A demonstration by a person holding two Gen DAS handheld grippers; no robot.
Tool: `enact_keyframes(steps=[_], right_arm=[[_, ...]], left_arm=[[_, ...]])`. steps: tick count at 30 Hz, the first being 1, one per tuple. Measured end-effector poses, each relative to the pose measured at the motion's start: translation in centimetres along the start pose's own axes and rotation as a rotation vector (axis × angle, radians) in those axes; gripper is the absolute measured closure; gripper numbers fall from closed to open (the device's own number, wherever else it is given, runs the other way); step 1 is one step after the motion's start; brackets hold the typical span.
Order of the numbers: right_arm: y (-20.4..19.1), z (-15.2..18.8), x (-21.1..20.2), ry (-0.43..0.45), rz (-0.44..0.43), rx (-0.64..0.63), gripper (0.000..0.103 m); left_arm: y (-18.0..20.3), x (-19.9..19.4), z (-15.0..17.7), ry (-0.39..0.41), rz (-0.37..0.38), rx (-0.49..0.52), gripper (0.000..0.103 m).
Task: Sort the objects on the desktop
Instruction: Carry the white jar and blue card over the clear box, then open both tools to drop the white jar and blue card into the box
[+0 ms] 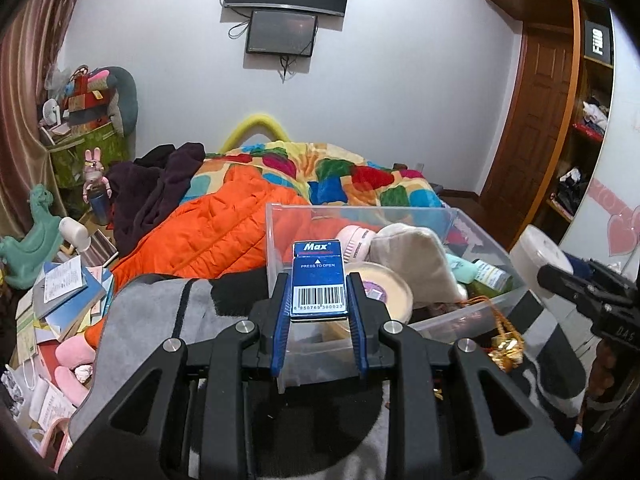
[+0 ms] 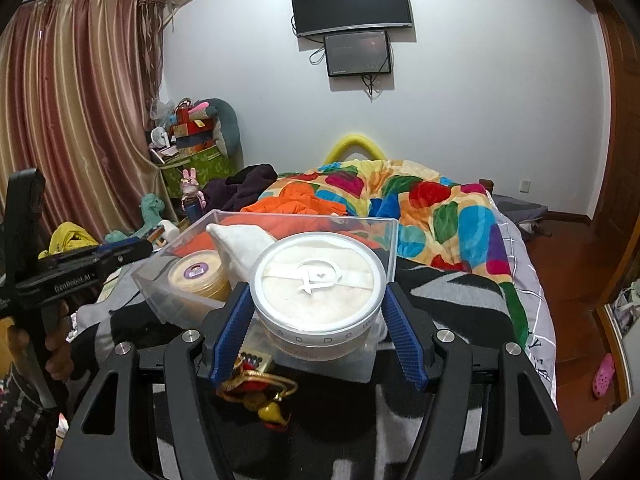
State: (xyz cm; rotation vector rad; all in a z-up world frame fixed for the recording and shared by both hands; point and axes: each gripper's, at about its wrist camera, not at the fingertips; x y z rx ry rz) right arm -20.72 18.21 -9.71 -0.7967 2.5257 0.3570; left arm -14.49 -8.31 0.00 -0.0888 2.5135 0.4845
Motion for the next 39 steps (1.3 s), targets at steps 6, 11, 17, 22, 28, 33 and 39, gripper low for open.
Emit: enact_keyframes(steps=[6, 11, 17, 22, 28, 33, 39], right_arm=[[-0.3, 0.0, 2.5, -0.047, -0.013, 0.016, 0.041], [-0.5, -0.1, 3.5, -0.057, -0.019, 0.014, 0.041], [-0.9, -0.6, 4.4, -0.068, -0.009, -0.015, 0.041], [-0.9, -0.7, 4.9, -0.064, -0.002, -0.018, 0.041], [-0.7, -0.5, 5.9, -0.072, -0.024, -0.007, 0.039], [-0.7, -0.3, 5.9, -0.07, -0.037, -0.005, 0.039], [-0.5, -0.4, 4.8, -0.05, -0.042, 0.014, 0.039]], left_arm=[[0.3, 0.6, 0.6, 0.018, -0.021, 0.041, 0.077], [-0.3, 1.1, 0.6, 0.013, -0.008, 0.027, 0.077], [-1.0, 1.8, 0.7, -0.015, 0.03, 0.002, 0.077], [-0.7, 1.9, 1.0, -0.017, 0.035, 0.022, 0.077], [-0.5, 2.2, 1.3, -0.02, 0.028, 0.031, 0.076], [-0.1, 2.1, 1.6, -0.012, 0.022, 0.051, 0.07], [0.1, 2.0, 1.9, -0.004, 0.023, 0.067, 0.067]])
Point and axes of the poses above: each gripper's, at about its wrist camera, not at the fingertips, and x roughly the way its jaws point, y to its right, z to its underside, and after that the axes turned 14 degrees about -x, right-handed
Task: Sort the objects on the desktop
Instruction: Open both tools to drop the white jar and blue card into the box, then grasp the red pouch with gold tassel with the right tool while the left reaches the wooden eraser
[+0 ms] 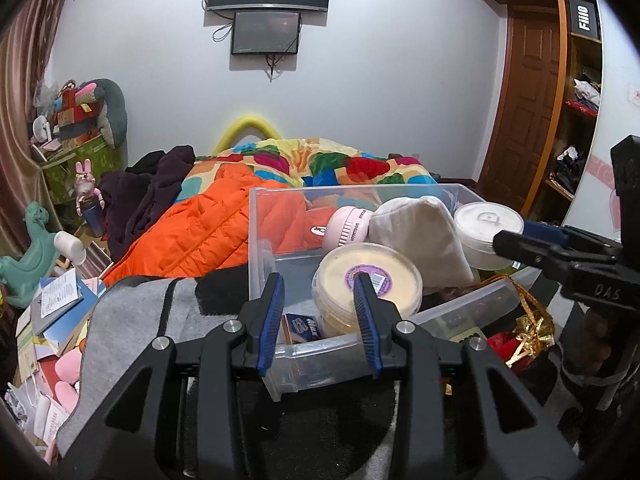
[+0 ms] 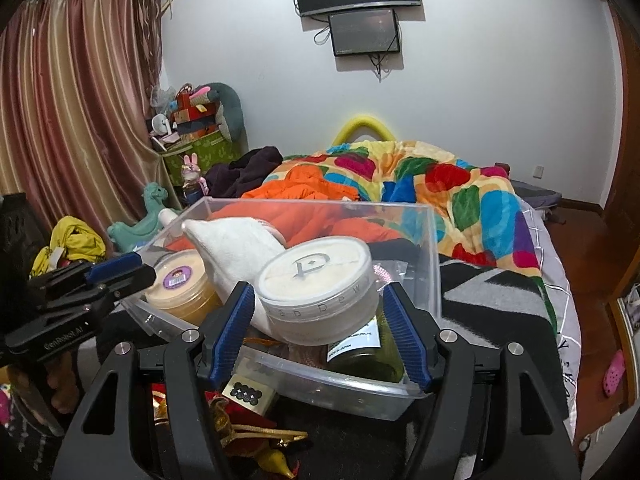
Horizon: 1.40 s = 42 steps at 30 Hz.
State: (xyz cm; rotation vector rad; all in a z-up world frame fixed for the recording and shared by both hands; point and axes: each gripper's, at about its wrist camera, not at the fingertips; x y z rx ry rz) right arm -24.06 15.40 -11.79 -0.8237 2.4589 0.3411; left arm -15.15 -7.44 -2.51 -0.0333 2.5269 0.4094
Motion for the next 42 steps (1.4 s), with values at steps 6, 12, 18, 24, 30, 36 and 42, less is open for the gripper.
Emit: enact_keyframes(steps=[6, 12, 18, 24, 30, 36, 42], right_arm=[[0.2, 0.2, -1.6, 0.021, 0.0, 0.022, 0.039], [-0.6, 1.1, -3.5, 0.031, -0.01, 0.047, 0.039], [-2.7, 2.4, -4.8, 0.023, -0.021, 0.047, 0.039], [-4.1, 3.6, -4.9, -0.012, -0.019, 0.039, 0.039], [-6.5, 3.8, -3.6, -0.046, -0.009, -0.03, 0.039], [-7.4, 3.7, -1.4, -0.069, 0.018, -0.026, 0.03], [-6.8, 3.7, -0.4, -0.061, 0.0, 0.003, 0.051]], left_arm=[[-0.4, -0.3, 0.1, 0.005, 0.029, -0.021, 0.067], [0.0, -0.8, 0.5, 0.022, 0.044, -0.016, 0.057], [-0.4, -2.4, 1.1, 0.04, 0.114, -0.066, 0.04], [0.1, -4.1, 2.2, 0.057, 0.09, -0.065, 0.033], [0.5, -5.2, 3.3, 0.082, -0.036, -0.014, 0.033], [-0.2, -4.3, 3.7, 0.048, -0.042, -0.025, 0.029], [-1.2, -3.9, 3.4, 0.019, -0.008, -0.078, 0.021]])
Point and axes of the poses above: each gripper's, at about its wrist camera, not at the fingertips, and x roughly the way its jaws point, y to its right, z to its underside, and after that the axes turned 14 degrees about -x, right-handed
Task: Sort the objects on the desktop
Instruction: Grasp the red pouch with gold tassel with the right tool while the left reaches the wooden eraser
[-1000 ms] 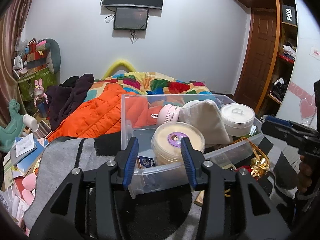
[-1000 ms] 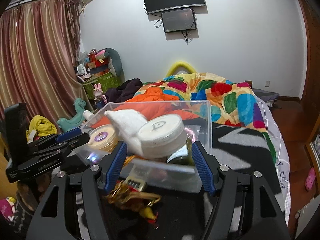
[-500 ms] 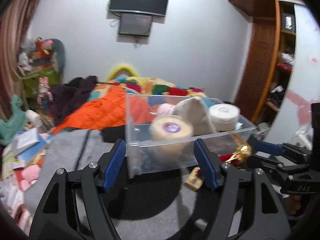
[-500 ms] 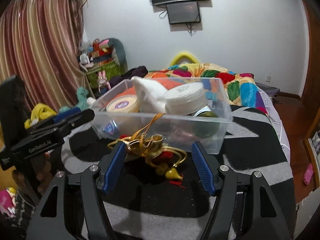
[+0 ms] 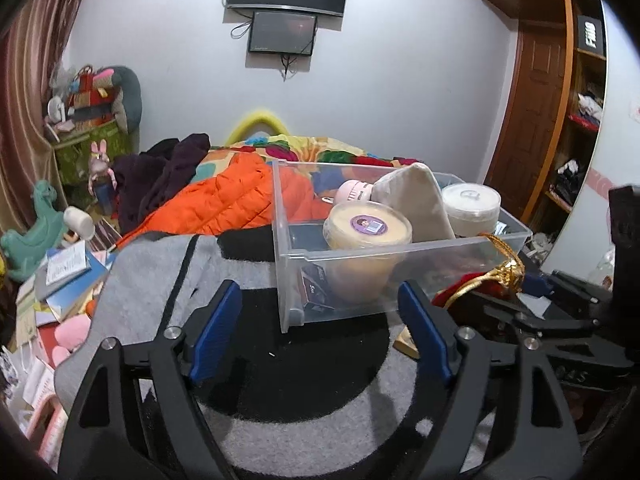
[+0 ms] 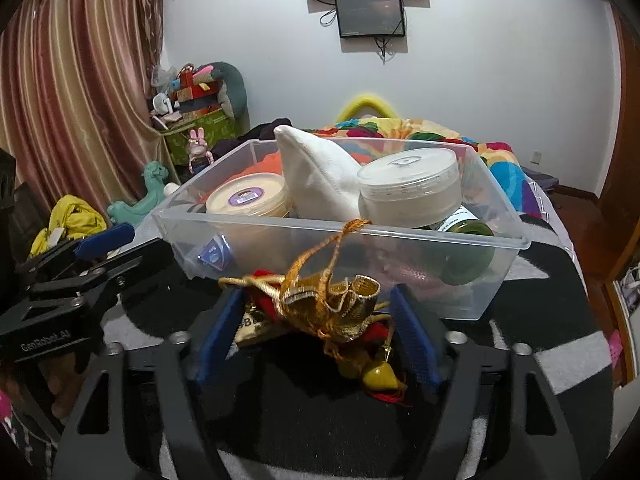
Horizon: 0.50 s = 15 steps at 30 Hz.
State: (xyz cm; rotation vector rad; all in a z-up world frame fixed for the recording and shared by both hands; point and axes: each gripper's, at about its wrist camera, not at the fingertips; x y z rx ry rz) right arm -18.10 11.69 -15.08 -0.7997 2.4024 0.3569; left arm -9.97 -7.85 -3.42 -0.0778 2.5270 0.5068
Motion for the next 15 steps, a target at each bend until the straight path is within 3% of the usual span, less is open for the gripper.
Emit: enact_keyframes(steps=[3, 9, 15], right_arm=[[0.5, 0.3, -0.1, 0.001, -0.044, 0.019, 0.068], [2.0, 0.8, -1.8, 0.05, -0.089, 0.078, 0.074], [3.5, 0.7, -3.5, 0.091, -0.067, 0.129, 0.075]], left_arm=[[-0.3, 0.1, 0.0, -0.004, 0.012, -0.02, 0.018], [1.0, 0.4, 0.5, -0.023, 0.003, 0.042, 0.017], [3.5, 1.2, 1.4, -0.084, 0.0, 0.176, 0.011]])
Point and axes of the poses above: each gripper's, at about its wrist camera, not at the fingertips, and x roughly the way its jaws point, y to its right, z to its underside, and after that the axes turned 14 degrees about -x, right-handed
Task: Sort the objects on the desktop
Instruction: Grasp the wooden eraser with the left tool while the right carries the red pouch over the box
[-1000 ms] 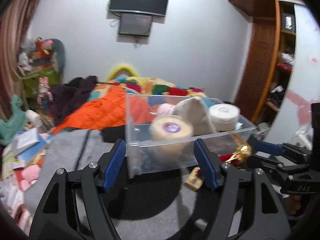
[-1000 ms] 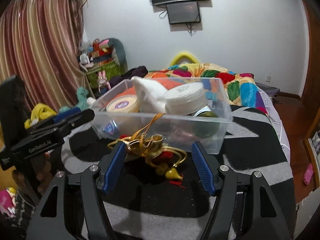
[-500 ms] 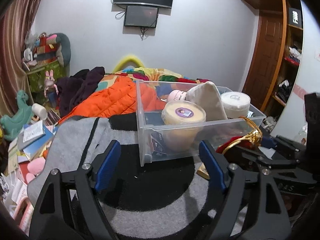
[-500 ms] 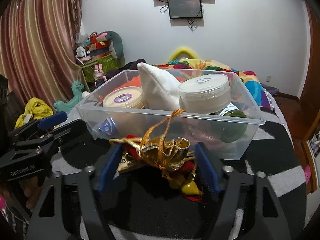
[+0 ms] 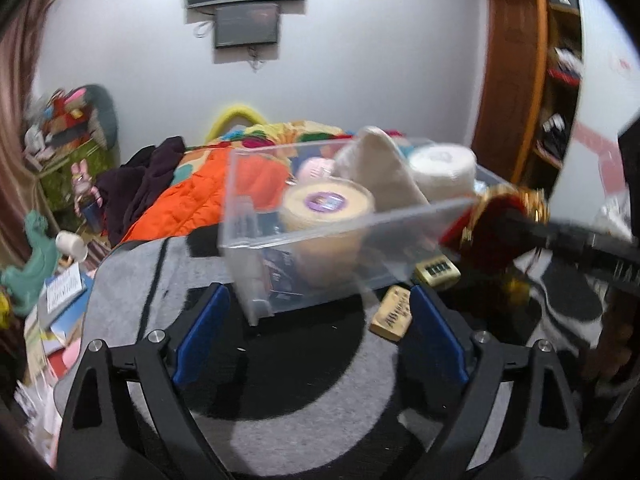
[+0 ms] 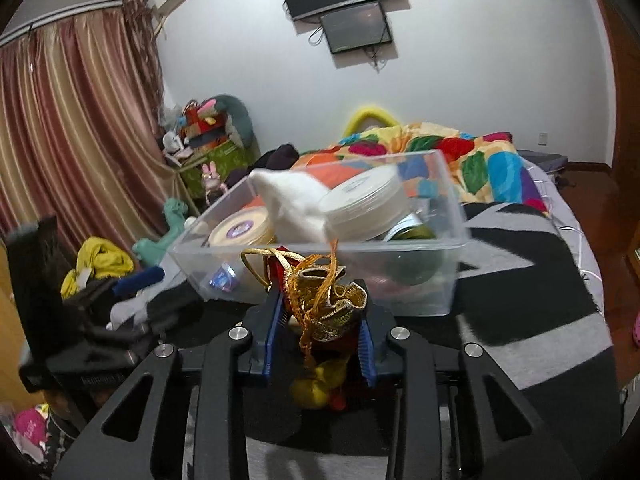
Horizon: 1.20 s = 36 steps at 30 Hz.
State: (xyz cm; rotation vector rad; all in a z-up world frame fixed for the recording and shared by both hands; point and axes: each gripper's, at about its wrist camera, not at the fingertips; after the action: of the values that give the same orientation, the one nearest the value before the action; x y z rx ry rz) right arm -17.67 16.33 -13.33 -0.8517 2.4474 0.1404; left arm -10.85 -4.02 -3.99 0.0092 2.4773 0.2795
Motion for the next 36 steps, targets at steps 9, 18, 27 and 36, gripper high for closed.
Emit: enact_keyframes(steps=[9, 18, 27, 36], right_arm=[[1.4, -0.8, -1.4, 0.034, 0.022, 0.02, 0.076], [2.8, -1.7, -1.8, 0.035, 0.019, 0.013, 0.076], [2.9, -3.2, -1.9, 0.045, 0.0, -0.029, 0.076], [2.8, -4.4, -2.0, 0.053, 0.021, -0.056, 0.076]], left_arm=[[2.5, 2.6, -0.5, -0.169, 0.059, 0.12, 0.011], [4.0, 6.0, 0.2, -0.321, 0.101, 0.168, 0.04], [4.4, 5.9, 0.5, -0.307, 0.116, 0.154, 0.071], [3.2, 4.4, 0.2, -0.257, 0.116, 0.095, 0.08]])
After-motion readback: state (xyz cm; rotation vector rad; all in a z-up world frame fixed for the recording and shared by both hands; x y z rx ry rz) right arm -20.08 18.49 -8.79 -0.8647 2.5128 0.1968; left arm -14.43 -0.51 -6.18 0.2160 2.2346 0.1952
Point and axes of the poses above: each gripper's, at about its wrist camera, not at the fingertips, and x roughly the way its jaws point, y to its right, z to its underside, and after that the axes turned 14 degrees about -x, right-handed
